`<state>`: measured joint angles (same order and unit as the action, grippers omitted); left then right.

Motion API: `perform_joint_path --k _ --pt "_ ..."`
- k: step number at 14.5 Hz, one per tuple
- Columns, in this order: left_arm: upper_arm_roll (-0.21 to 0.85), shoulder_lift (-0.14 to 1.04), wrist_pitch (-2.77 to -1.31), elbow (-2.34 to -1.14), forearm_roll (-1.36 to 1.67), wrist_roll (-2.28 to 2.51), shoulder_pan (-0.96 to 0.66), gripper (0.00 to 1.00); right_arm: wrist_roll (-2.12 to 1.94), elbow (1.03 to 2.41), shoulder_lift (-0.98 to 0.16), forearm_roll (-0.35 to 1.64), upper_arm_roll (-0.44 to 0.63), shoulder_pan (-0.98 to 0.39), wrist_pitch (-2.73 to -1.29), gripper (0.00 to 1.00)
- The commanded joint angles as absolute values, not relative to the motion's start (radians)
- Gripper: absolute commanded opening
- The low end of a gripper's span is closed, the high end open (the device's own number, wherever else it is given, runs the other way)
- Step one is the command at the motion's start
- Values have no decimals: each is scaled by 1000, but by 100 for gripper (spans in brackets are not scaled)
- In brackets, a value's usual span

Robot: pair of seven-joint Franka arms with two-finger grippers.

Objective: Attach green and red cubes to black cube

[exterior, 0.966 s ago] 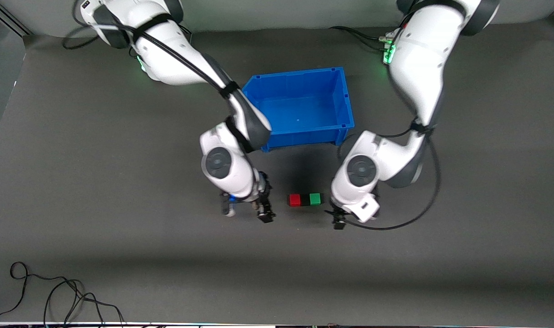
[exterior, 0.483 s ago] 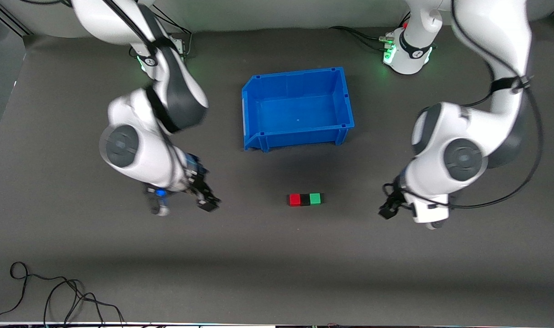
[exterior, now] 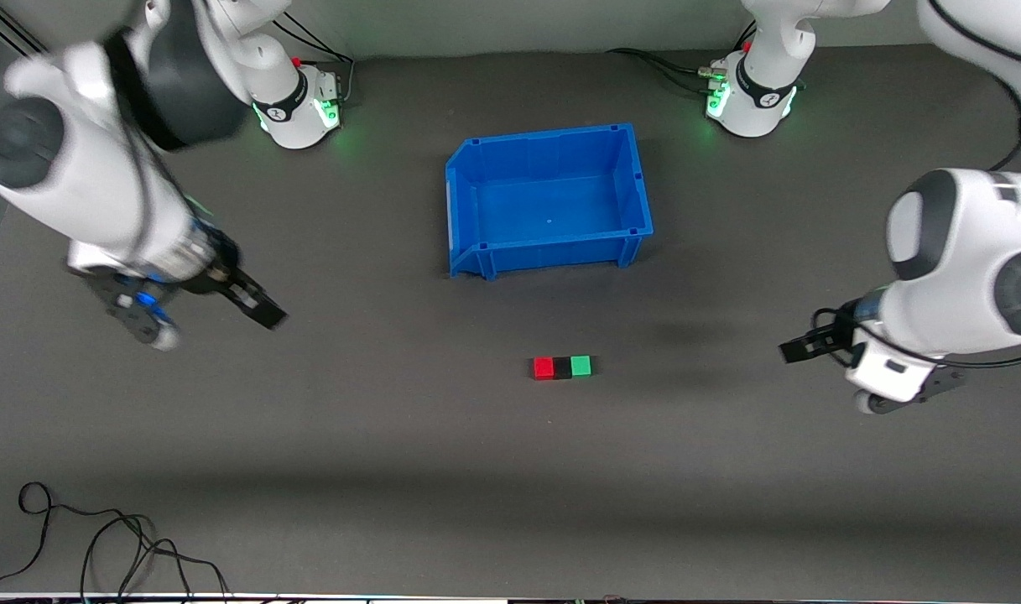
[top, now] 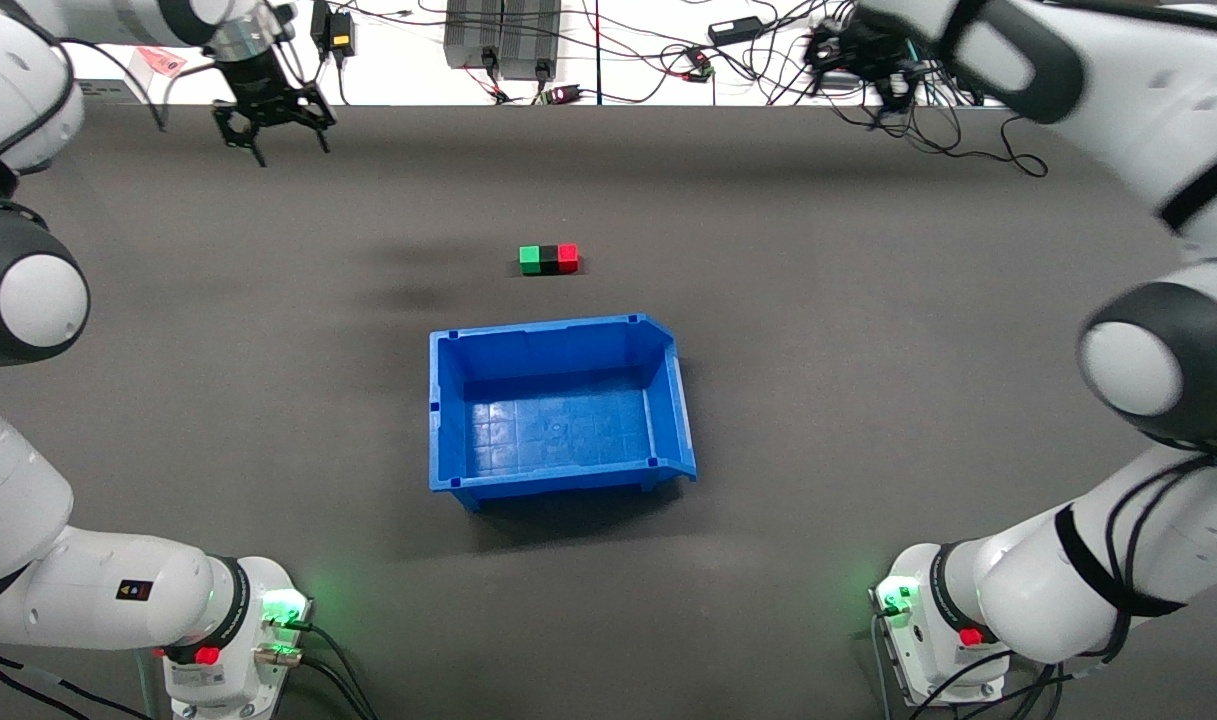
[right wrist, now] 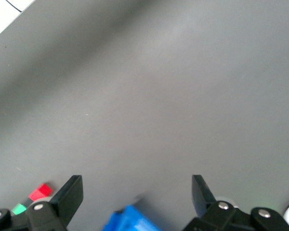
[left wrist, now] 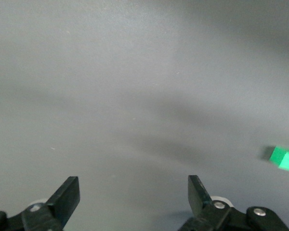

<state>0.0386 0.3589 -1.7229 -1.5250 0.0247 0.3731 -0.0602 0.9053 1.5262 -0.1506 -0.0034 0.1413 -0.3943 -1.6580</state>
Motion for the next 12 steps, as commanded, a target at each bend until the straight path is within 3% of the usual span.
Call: perform_joint_path --k 1,6,12 --pt "40 302 -1689 -1562 28 234 -31 100 662 1626 -26 -60 2 -214 -1648 100" --pt "41 233 -1618 -1531 -1 115 54 100 272 1609 6 -58 17 -92 -1641 100" --pt "49 155 -1601 -1545 -66 68 46 100 8 1565 -23 -46 92 -71 -1649 100"
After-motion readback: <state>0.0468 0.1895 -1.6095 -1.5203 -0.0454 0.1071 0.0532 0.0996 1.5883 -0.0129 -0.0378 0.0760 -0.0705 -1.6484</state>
